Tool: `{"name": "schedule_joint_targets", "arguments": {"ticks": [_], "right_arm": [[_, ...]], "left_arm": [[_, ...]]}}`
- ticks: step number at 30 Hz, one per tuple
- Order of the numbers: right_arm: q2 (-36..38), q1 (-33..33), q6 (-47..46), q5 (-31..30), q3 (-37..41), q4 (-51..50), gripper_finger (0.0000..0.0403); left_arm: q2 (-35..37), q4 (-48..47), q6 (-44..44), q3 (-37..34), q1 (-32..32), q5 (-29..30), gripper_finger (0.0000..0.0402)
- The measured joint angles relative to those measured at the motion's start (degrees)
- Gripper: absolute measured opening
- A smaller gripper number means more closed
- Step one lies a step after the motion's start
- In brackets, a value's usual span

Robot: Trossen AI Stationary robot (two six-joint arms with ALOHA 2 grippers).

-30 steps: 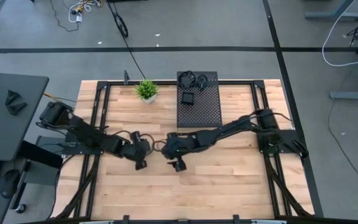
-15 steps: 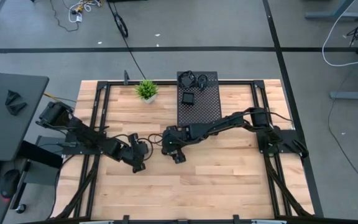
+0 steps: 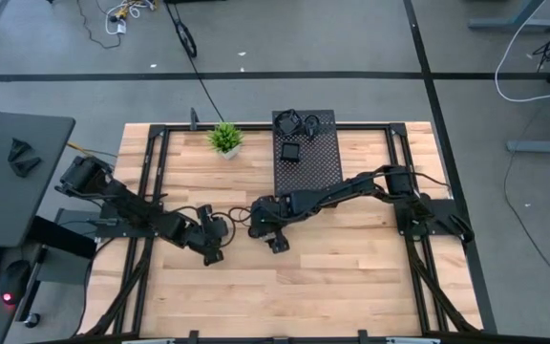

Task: Pick & Place Mini shaped plates
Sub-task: Stack the drop shaped plate on top of the drop shaped plate on the shelf

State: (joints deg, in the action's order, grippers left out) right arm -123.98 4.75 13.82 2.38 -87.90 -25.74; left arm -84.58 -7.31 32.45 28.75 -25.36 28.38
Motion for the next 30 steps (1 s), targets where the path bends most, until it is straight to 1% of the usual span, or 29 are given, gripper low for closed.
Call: {"name": "schedule_joint_targets", "arguments": {"ticks": [7,10,18,28,30], "right_arm": [[0.0,0.4,0.0,0.4,0.0,0.7,0.0362],[0.0,0.4,-0.8,2.4,0.0,0.7,0.0362],[0.0,1.7,-1.1,3.2,0.1,1.5,0.0362],[0.0,6.5,-1.5,3.3,0.1,0.9,0.0362],[0.0,7.7,-3.1,4.0,0.1,0.8,0.0362]], "left_arm": [[0.0,0.1,0.0,0.0,0.0,0.1,0.0010],[0.0,0.1,0.0,0.0,0.0,0.1,0.0009],[0.0,0.1,-0.1,0.0,0.0,0.1,0.0009],[0.0,0.1,-0.1,0.0,0.0,0.1,0.0007],[0.0,0.1,-0.1,0.0,0.0,0.3,0.0009]]}}
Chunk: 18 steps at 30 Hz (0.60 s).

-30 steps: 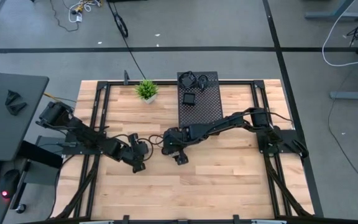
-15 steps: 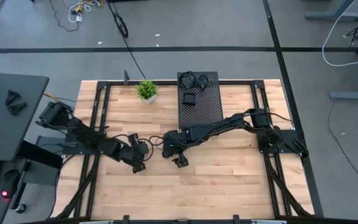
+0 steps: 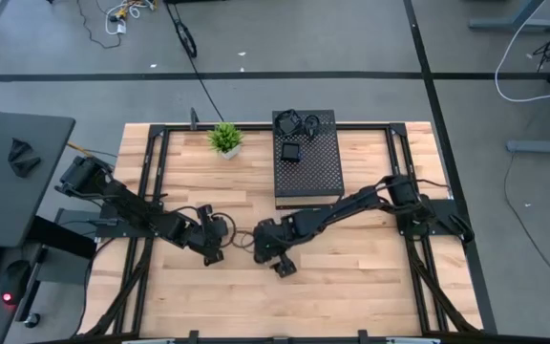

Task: Pick & Place Mini shaped plates
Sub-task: Stack the drop shaped plate on top of the drop shaped plate on the shelf

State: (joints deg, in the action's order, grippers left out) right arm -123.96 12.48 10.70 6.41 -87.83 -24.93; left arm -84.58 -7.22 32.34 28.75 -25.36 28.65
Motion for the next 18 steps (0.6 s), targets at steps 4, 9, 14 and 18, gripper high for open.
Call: {"name": "schedule_joint_targets", "arguments": {"ticks": [4,9,14,18], "right_arm": [[0.0,2.4,-2.8,3.0,0.0,0.0,0.0362],[0.0,4.4,0.0,-2.3,0.0,-0.2,0.0362],[0.0,4.8,2.4,-7.7,0.0,-2.1,0.0358],[0.0,4.1,2.3,-8.9,0.0,-5.0,0.0333]], "left_arm": [[0.0,0.0,0.0,0.0,0.0,0.3,0.0007],[0.0,0.0,0.0,0.0,0.0,0.8,0.0008],[0.1,0.0,0.0,0.0,0.0,0.7,0.0010],[0.0,0.0,0.0,0.0,0.0,0.7,0.0007]]}}
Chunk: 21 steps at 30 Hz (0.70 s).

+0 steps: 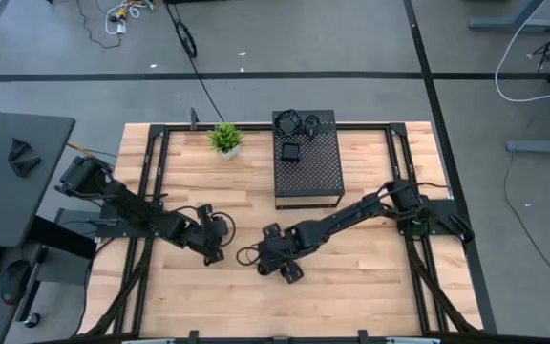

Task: Pick & Place Mini shaped plates
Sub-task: Stack the drop shaped plate on top of the drop shaped plate on the shelf

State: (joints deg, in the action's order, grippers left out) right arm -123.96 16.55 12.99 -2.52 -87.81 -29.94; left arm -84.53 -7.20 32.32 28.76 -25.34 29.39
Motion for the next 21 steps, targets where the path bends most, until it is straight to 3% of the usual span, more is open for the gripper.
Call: {"name": "schedule_joint_targets", "arguments": {"ticks": [12,21], "right_arm": [[0.3,0.6,-3.4,0.6,0.6,-1.5,0.0204],[0.3,1.1,-7.0,1.9,0.7,-1.6,0.0136]], "left_arm": [[0.0,0.0,0.0,0.0,0.0,0.2,0.0010],[0.0,0.0,0.0,0.0,0.0,0.2,0.0009]]}}
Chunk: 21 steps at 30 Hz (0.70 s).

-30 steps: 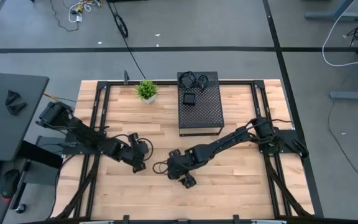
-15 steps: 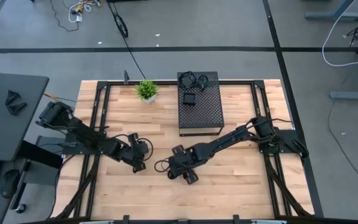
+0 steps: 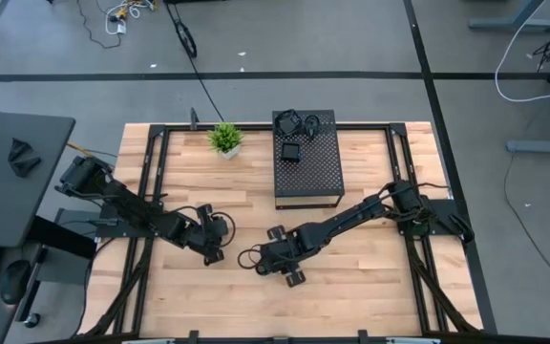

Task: Pick & Place Mini shaped plates
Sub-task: Stack the drop shaped plate on top of the drop shaped plate on the shelf

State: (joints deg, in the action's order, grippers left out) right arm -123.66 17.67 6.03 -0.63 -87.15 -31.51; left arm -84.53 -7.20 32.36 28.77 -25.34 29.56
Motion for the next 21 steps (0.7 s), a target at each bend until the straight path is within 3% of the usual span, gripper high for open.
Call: {"name": "schedule_joint_targets", "arguments": {"ticks": [8,16,21], "right_arm": [[2.6,0.0,-3.5,0.2,0.0,-0.4,0.0091],[10.1,0.0,-10.9,-0.1,0.0,-2.7,0.0087],[18.7,-0.4,-21.7,-7.1,0.0,-5.9,0.0081]], "left_arm": [[0.0,0.0,0.0,0.0,0.0,0.0,0.0008],[0.0,0.0,0.0,0.0,0.0,0.0,0.0010],[0.0,0.1,0.0,0.0,0.0,0.9,0.0011]]}}
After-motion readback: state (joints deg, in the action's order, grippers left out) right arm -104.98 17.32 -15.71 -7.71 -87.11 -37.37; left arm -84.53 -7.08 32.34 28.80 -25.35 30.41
